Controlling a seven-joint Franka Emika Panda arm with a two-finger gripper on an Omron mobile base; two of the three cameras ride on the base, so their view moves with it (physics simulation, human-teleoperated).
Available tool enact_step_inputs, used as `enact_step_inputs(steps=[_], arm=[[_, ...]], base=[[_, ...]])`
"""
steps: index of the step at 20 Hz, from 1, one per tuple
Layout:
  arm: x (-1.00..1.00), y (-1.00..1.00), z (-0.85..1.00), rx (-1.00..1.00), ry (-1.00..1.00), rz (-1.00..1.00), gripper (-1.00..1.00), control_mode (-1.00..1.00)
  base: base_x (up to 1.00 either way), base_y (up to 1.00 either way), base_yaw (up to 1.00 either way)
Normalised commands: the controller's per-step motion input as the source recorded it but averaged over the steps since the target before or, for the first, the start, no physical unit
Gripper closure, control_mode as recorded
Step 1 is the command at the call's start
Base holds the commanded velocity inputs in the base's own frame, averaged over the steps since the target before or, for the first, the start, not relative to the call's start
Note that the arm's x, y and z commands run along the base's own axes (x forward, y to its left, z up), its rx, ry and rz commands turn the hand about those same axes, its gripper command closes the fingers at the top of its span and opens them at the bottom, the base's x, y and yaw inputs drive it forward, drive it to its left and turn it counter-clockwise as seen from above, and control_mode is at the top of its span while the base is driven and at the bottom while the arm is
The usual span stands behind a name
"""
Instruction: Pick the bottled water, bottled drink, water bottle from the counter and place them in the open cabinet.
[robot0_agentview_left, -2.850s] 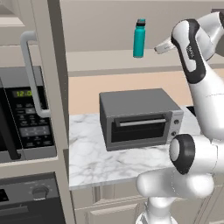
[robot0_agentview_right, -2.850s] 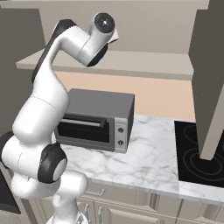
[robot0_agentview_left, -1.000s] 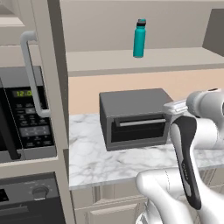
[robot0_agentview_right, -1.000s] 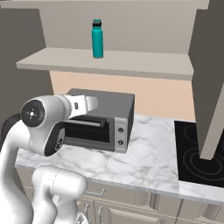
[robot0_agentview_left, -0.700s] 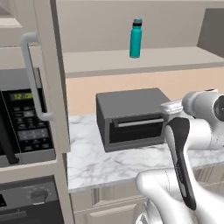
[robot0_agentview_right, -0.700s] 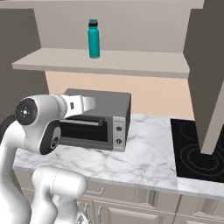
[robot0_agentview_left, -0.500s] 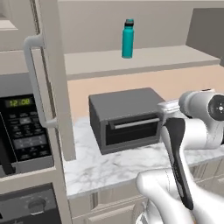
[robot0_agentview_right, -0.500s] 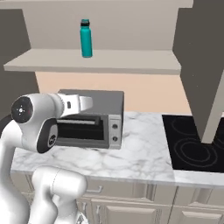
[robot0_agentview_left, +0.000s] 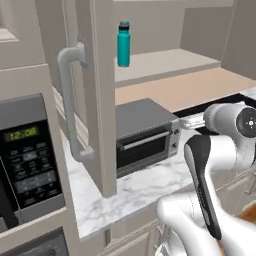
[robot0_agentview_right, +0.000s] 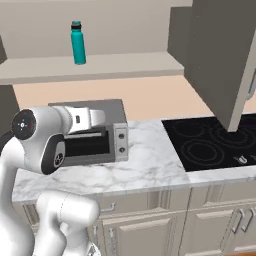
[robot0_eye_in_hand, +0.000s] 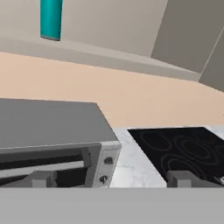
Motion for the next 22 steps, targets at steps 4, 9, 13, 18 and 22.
enact_step_inputs(steps=[4,9,13,18,22], arm=[[0.0,0.0,0.0,0.0,0.0,0.0,-1.0,1.0],[0.0,0.0,0.0,0.0,0.0,0.0,-1.0,1.0],[0.0,0.0,0.0,0.0,0.0,0.0,-1.0,1.0],[0.0,0.0,0.0,0.0,0.0,0.0,-1.0,1.0],[0.0,0.0,0.0,0.0,0.0,0.0,-1.0,1.0]], base=[[0.05,-0.21,-0.38],[0.01,-0.41,-0.39],[0.0,-0.34,-0.48],[-0.01,-0.25,-0.57],[-0.03,-0.09,-0.62]])
